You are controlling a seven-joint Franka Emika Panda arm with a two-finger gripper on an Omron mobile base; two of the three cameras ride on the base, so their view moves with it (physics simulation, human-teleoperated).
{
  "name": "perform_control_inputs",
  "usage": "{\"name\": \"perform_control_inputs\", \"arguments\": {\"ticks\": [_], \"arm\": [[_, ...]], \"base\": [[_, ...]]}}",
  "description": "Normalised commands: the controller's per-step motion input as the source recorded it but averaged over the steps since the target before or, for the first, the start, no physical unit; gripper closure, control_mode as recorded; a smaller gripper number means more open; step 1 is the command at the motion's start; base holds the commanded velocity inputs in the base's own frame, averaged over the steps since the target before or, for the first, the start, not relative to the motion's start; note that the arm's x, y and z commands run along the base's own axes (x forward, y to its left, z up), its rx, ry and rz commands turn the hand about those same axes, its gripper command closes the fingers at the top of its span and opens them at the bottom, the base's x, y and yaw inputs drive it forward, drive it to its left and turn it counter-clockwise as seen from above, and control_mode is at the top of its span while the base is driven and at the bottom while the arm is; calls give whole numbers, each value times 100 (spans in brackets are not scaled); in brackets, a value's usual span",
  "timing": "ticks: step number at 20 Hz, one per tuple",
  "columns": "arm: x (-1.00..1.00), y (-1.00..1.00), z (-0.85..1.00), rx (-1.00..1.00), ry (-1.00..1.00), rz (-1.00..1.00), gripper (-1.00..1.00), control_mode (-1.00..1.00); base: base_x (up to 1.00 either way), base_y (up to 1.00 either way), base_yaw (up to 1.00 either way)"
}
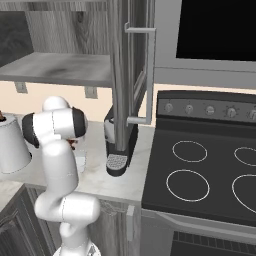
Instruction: Retrieve the tupperware from the cabinet, then place the raw meat into the tupperware to avoid contamination.
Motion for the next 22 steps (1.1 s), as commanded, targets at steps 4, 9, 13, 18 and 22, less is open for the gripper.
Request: {"name": "perform_control_inputs", "arguments": {"ticks": [4,9,13,18,22], "arm": [[-3,0,39,0,0,0,100,-100],[-25,0,39,0,0,0,100,-100],[-43,-1,33,0,0,0,100,-100],[-57,-14,23,0,-1,-1,100,-100],[-53,-28,17,0,-2,-7,100,-100]], "base": [[0,0,0],[0,0,0],[0,0,0],[0,0,0],[0,0,0]]}}
